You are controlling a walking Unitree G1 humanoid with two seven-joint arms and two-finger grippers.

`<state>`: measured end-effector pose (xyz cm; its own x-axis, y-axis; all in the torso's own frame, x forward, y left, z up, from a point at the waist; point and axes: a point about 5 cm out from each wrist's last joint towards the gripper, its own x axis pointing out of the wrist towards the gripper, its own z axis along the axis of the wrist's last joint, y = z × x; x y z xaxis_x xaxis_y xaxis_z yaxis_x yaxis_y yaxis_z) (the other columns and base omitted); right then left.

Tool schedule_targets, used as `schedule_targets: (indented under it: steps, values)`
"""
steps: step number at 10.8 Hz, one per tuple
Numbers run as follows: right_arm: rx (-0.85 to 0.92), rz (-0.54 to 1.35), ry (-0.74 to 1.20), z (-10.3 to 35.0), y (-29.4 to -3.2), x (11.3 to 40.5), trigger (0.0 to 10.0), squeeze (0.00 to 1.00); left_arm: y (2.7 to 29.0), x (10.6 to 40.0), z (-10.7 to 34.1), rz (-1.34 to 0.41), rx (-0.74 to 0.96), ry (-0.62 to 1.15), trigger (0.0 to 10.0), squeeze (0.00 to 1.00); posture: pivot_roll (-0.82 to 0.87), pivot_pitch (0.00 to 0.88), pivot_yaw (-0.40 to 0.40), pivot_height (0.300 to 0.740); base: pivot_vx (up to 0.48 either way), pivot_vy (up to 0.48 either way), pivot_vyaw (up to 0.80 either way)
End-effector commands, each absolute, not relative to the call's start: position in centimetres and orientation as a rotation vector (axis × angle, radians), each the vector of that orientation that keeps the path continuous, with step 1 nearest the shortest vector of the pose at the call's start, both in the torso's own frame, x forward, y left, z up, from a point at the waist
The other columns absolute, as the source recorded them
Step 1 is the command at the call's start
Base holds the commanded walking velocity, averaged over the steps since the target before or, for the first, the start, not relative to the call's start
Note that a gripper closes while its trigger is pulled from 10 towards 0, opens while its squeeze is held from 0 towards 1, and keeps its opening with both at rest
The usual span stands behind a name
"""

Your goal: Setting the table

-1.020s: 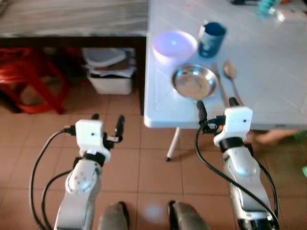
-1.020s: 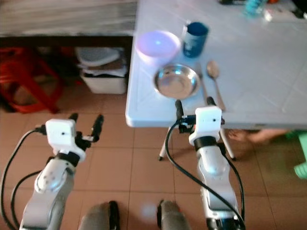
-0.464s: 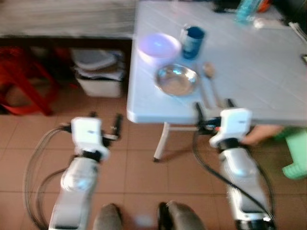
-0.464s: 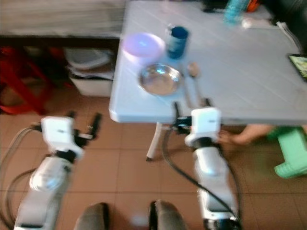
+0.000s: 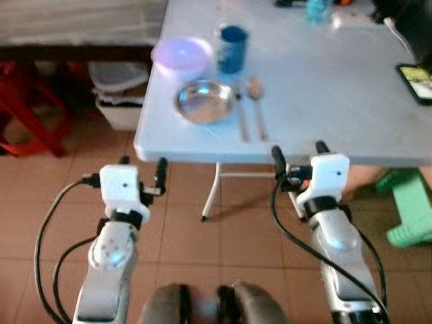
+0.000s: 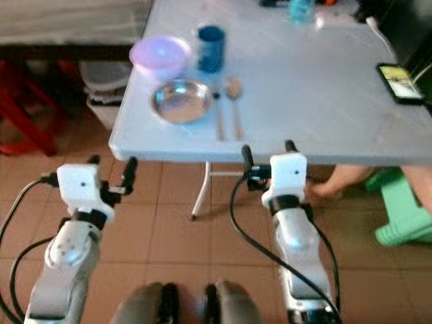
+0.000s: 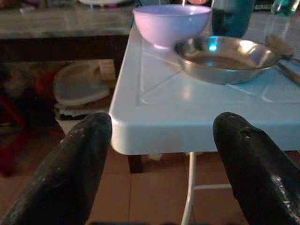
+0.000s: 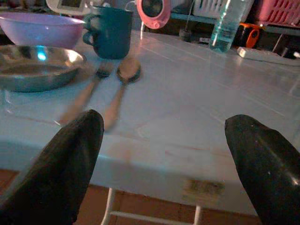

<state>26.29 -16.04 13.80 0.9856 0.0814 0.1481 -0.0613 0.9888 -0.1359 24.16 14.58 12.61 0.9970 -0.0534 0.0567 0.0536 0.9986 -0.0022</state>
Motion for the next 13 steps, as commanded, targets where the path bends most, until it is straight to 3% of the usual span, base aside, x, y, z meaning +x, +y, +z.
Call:
schedule_targets:
  steps: [1, 4, 6, 13]
  values:
    - [-0.122, 0.056, -0.146, 13.7, -16.4, 25.7, 10.0, 0.00, 15.8, 23.4, 11.9, 0.007, 0.018, -0.025, 10.0, 0.00, -0.03, 0.178, 0.017, 0.740, 0.000, 0.000, 0.00]
    - [-0.137, 0.034, -0.122, 13.0, -17.3, 24.6, 10.0, 0.00, 17.6, 22.9, 10.9, 0.145, 0.037, -0.009, 10.0, 0.00, -0.03, 0.126, 0.007, 0.740, 0.000, 0.000, 0.00]
    - [-0.155, 0.064, -0.151, 13.6, -16.6, 25.4, 10.0, 0.00, 17.0, 24.0, 11.4, 0.082, 0.045, -0.033, 10.0, 0.00, -0.03, 0.108, 0.013, 0.740, 0.000, 0.000, 0.00]
    - [-0.160, 0.075, -0.179, 14.1, -16.3, 25.5, 10.0, 0.00, 15.6, 24.6, 12.6, -0.016, 0.011, -0.094, 10.0, 0.00, -0.04, 0.113, 0.024, 0.740, 0.381, 0.000, 0.12]
